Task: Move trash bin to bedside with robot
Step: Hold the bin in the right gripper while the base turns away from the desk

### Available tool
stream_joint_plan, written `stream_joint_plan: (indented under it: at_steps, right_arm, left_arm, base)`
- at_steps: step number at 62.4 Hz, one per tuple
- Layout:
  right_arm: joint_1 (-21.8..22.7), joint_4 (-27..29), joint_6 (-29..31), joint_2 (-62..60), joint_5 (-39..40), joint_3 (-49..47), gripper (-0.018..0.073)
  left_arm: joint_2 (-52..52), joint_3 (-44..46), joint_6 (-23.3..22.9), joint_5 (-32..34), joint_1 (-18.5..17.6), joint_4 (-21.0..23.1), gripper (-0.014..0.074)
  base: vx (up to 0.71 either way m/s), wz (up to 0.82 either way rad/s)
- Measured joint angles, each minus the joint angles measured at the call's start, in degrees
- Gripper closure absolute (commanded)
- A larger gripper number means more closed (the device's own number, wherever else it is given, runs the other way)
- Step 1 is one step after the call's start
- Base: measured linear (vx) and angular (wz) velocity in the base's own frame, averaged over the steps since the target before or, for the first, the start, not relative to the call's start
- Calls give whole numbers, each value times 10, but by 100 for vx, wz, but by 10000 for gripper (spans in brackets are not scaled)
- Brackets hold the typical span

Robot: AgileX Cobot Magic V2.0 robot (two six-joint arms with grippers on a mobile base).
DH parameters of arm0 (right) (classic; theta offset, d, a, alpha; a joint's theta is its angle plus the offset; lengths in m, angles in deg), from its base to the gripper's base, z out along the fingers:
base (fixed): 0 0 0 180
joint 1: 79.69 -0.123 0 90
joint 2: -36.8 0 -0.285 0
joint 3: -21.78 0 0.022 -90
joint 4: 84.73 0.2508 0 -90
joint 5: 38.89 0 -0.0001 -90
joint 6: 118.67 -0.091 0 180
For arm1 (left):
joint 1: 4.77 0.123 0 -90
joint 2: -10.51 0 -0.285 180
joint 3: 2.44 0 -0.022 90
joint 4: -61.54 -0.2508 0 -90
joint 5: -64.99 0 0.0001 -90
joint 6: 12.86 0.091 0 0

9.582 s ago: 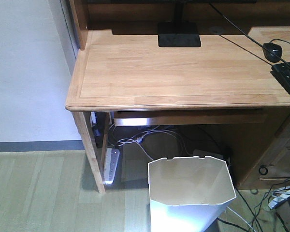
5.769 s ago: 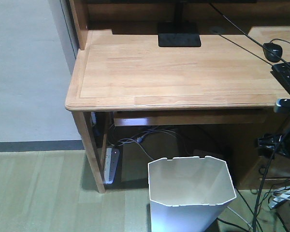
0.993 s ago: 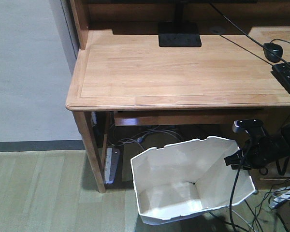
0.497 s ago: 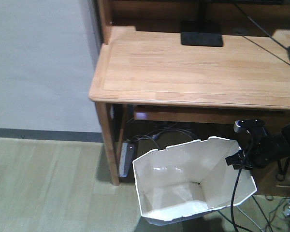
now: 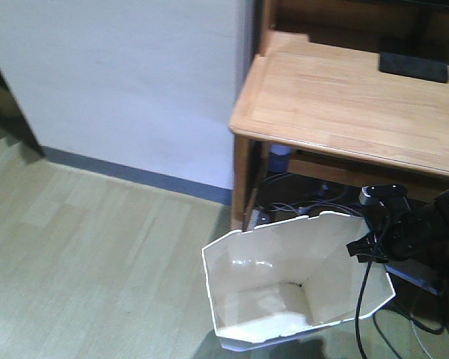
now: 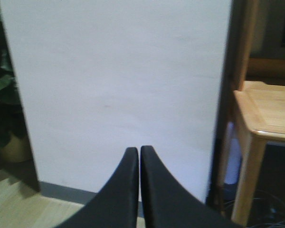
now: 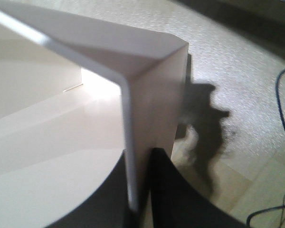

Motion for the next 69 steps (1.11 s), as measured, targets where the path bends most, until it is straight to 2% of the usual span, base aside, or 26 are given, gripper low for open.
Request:
stream_joint_plan:
  at_steps: [31,69]
  right_arm:
    - [-1,0,0,0,-2,0,566]
    - [1,-2,0,0,5,0,566]
  left_arm:
    - [0,0,0,0,0,0,602]
    - [0,0,0,0,0,0,602]
  base:
    - [-7,49]
    - [6,47]
